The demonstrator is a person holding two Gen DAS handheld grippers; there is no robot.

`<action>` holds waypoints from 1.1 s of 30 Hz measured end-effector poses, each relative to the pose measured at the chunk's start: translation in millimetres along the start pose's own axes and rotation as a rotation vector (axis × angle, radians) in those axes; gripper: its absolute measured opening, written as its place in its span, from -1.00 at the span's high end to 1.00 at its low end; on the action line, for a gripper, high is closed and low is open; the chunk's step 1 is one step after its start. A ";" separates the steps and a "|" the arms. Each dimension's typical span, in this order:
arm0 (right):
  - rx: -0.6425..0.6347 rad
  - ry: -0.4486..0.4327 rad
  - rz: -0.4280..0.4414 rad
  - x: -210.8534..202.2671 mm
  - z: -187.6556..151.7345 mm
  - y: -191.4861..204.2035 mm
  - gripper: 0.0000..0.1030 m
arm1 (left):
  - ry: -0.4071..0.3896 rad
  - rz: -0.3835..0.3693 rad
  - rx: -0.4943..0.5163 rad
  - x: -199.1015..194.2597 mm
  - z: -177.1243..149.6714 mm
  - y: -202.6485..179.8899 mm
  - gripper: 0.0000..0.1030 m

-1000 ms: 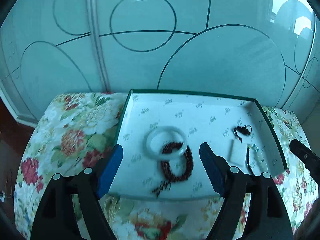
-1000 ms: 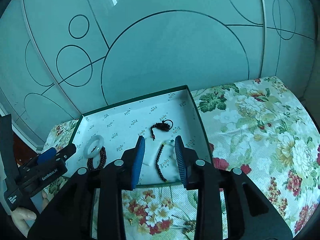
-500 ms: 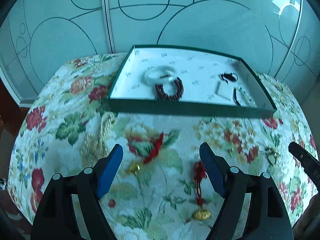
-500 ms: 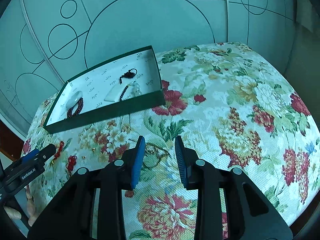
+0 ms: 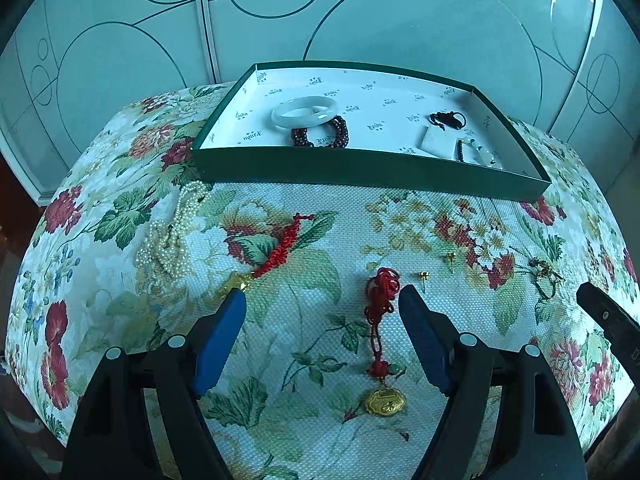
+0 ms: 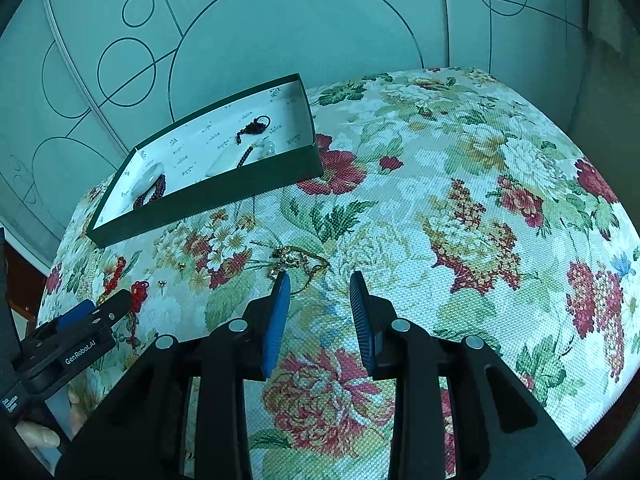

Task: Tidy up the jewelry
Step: 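Withdraw both tools from the box back over the table, then grasp the red tassel charm with the left tool while the right tool grasps the gold chain pendant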

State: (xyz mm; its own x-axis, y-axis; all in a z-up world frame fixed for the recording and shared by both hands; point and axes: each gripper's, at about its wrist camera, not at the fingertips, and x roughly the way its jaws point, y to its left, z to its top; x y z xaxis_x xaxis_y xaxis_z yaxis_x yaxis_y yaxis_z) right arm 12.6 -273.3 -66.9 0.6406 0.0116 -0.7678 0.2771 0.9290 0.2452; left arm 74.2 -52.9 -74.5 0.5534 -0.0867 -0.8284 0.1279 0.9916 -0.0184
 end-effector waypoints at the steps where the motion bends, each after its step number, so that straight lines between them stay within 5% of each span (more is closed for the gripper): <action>1: 0.001 0.000 0.002 0.3 -0.2 -0.3 0.40 | -0.001 -0.001 0.002 0.2 0.1 -1.8 -0.47; 12: 0.052 -0.002 0.032 1.9 1.6 -9.8 0.40 | 0.009 -0.005 0.056 6.3 -1.7 -24.2 -0.05; 22: 0.080 0.000 0.054 2.4 1.3 -14.4 0.40 | -0.005 -0.011 0.105 9.7 -2.5 -33.8 0.69; 33: 0.051 0.021 0.049 8.3 -1.9 -6.6 0.40 | -0.018 -0.006 0.093 7.6 0.1 -18.2 0.76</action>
State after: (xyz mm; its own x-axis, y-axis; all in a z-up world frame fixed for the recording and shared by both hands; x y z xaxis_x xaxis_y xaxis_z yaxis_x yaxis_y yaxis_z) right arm 14.8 -278.6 -76.0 0.6394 0.0645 -0.7661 0.2822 0.9072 0.3119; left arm 76.2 -71.6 -80.4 0.5667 -0.0948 -0.8184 0.2064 0.9780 0.0296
